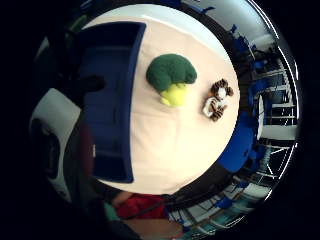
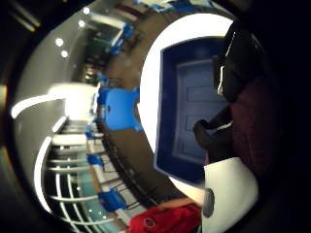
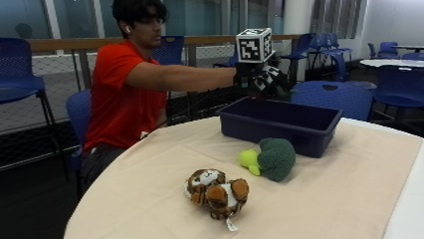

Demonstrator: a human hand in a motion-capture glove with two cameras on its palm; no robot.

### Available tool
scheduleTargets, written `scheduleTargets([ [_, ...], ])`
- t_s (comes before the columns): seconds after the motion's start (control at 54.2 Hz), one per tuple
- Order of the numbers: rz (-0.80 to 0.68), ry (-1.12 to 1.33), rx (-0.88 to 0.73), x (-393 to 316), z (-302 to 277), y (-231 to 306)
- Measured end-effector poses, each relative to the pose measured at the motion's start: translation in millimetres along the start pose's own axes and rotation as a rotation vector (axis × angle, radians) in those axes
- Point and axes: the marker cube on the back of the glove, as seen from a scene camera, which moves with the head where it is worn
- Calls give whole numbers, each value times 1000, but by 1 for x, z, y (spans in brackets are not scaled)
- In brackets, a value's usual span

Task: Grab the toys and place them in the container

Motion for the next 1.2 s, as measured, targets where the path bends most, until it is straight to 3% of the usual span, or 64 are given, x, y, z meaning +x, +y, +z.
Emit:
scheduleTargets([
  [0.203,-53,-60,-36,-34,22,-18],
  [0.369,-103,-78,-141,-19,27,-19],
  [0.535,-73,-141,-35,29,15,-12],
  [0.885,255,11,11,228,2,5],
  [1.199,467,44,-54,337,27,7],
])
